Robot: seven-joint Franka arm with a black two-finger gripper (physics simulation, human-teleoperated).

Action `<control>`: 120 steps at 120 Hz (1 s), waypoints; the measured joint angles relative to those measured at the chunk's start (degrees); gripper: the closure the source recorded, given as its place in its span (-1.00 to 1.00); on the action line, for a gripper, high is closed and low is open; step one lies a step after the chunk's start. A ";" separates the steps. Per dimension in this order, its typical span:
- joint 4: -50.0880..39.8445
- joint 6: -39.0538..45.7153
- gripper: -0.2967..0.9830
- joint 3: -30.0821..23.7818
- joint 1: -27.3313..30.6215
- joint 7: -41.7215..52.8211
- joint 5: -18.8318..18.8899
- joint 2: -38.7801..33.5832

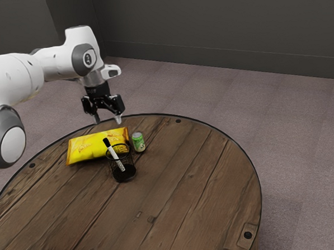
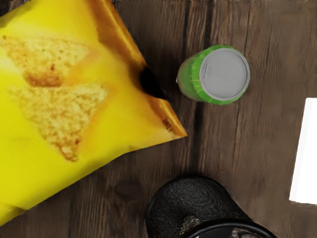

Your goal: Take the marker out of the pen holder and place it to the left of the pen holder.

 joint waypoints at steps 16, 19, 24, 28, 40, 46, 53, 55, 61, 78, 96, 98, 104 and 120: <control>-1.11 1.05 -0.50 -0.05 0.09 -0.25 -0.55 0.17; -2.44 1.02 -0.50 0.21 0.15 -0.28 -0.51 -0.70; -5.38 1.09 -0.50 0.98 -0.01 -0.31 -0.30 -3.00; -7.44 1.20 -0.50 1.34 -0.21 -0.33 -0.11 -4.55; -14.72 2.49 -0.50 1.77 -0.88 -0.25 0.26 -9.10; -18.07 3.70 -0.50 1.81 -1.48 -0.21 0.36 -10.85; -19.75 4.79 -0.50 1.91 -2.35 -0.16 0.44 -11.67; -19.99 5.04 -0.49 1.94 -2.56 -0.15 0.45 -11.70; -20.39 5.74 -0.48 1.99 -3.23 -0.12 0.49 -11.47; -20.65 7.20 -0.40 2.02 -4.46 -0.03 0.54 -10.28; -20.68 8.07 -0.14 2.02 -4.81 0.04 0.55 -9.60; -20.70 8.13 -0.11 2.02 -4.81 0.05 0.55 -9.58; -20.72 8.29 0.00 2.02 -4.82 0.07 0.55 -9.33; -20.89 8.57 0.21 2.02 -4.60 0.15 0.55 -8.69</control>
